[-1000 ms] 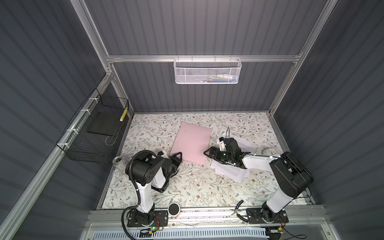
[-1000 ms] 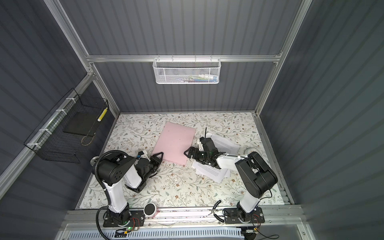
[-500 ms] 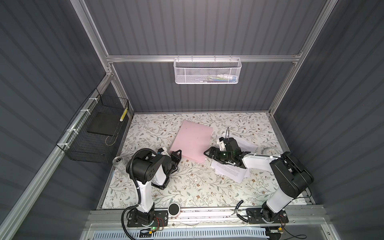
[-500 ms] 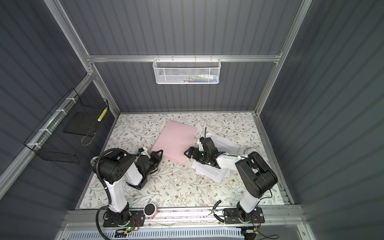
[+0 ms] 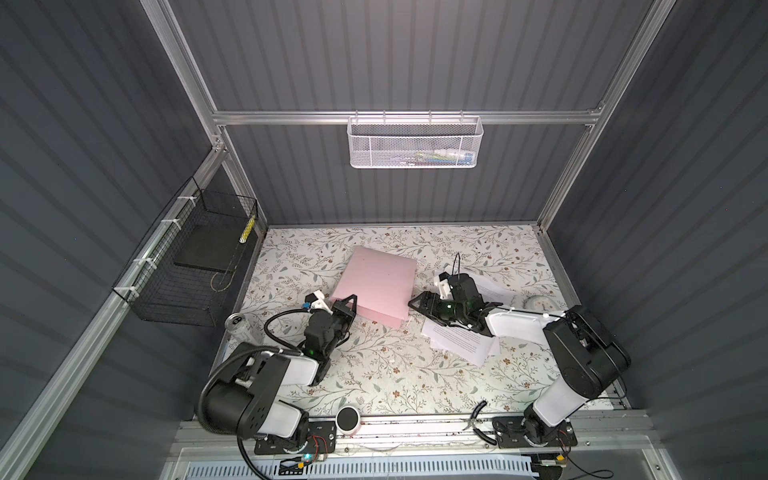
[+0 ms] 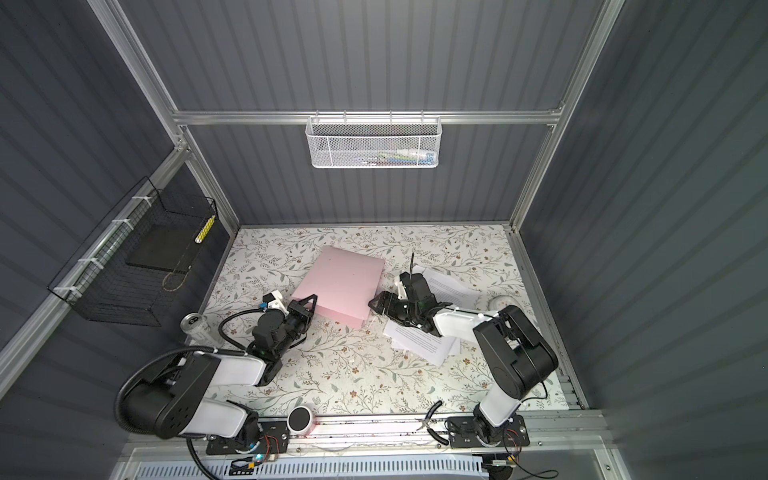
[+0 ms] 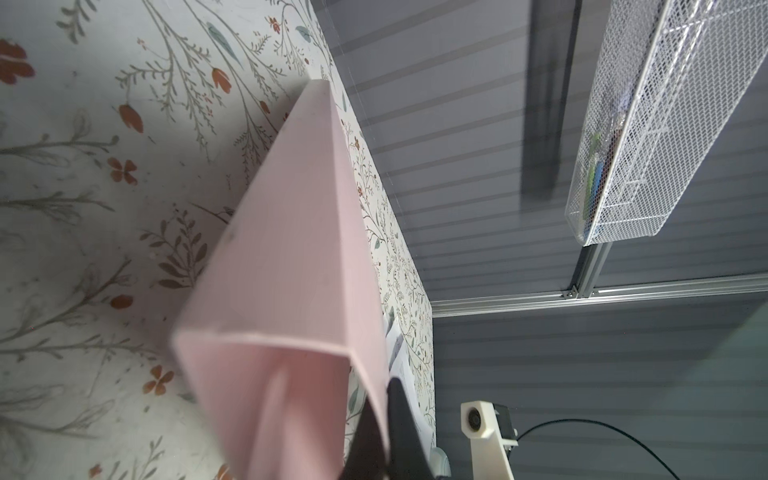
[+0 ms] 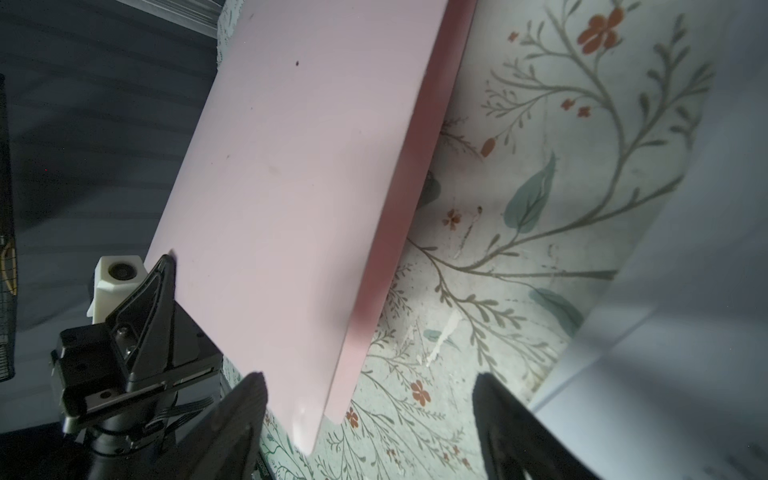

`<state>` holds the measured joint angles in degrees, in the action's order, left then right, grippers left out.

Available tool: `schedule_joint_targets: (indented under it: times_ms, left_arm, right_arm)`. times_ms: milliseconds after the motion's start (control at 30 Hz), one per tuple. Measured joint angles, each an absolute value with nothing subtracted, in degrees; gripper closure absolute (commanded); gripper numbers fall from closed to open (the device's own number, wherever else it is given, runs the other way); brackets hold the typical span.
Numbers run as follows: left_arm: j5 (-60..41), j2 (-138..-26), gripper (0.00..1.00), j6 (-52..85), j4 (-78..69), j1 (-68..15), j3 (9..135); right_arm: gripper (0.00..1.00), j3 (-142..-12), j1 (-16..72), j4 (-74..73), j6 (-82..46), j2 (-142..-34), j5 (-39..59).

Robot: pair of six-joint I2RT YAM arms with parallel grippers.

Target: Put the files into the folder

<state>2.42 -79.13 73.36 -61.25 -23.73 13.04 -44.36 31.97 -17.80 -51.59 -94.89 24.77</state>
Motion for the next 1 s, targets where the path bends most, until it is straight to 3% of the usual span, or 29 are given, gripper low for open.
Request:
schedule_joint_targets:
  times_ms: [367, 1000]
  left_arm:
    - [4.3, -69.1, 1.0, 71.6, -47.0, -25.6, 12.8]
    - [6.5, -65.5, 1.0, 71.5, -43.2, -26.1, 11.5]
  right_arm:
    - [0.32, -47.8, 32.9, -22.7, -55.4, -100.9, 29.3]
    - [0.35, -51.3, 34.3, -24.9, -59.0, -105.4, 31.9]
